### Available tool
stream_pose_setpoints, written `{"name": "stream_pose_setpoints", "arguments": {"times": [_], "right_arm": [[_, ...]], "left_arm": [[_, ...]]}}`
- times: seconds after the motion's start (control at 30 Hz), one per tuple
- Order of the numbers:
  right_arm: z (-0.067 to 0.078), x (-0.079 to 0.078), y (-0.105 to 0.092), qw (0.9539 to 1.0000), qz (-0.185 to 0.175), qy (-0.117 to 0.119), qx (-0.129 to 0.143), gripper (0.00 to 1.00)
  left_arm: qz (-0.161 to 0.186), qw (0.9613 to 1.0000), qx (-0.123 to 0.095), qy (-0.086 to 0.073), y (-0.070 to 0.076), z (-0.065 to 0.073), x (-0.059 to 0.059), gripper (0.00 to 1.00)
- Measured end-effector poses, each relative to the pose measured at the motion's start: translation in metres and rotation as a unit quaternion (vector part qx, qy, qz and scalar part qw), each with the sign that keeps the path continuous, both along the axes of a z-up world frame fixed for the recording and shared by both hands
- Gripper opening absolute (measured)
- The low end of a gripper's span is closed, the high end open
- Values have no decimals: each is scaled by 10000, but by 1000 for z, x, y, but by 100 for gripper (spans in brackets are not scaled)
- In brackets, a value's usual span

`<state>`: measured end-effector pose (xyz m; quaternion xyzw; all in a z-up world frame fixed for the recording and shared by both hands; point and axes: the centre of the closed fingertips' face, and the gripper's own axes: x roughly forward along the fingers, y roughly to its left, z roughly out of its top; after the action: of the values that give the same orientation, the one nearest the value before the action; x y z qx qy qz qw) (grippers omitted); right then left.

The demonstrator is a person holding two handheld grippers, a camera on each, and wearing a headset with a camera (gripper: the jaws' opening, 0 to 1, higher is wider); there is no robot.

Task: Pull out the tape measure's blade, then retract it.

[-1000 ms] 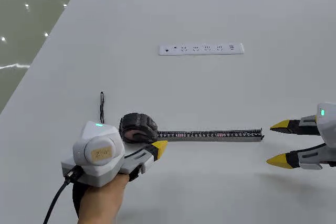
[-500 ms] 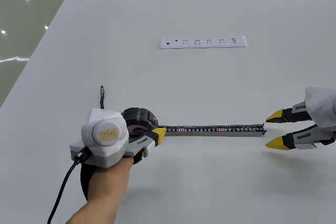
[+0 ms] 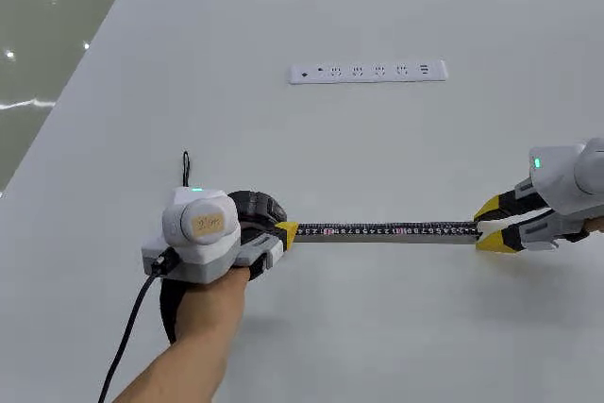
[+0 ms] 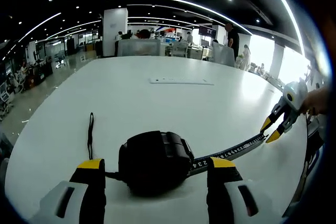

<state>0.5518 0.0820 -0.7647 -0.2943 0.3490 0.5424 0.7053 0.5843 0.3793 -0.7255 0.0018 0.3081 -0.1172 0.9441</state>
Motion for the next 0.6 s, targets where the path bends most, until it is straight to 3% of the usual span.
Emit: {"name": "stream_pose_setpoints", "arguments": {"times": [0.2,0.6], "right_arm": [[-1,1,3,9999,-88,86,92,15],[-1,2,5,9999,74,-94,19,13]], "left_arm": [[5,10000,4,-11,0,0,2,75],[189,9998,-4,60,4,-6,5,73]]}}
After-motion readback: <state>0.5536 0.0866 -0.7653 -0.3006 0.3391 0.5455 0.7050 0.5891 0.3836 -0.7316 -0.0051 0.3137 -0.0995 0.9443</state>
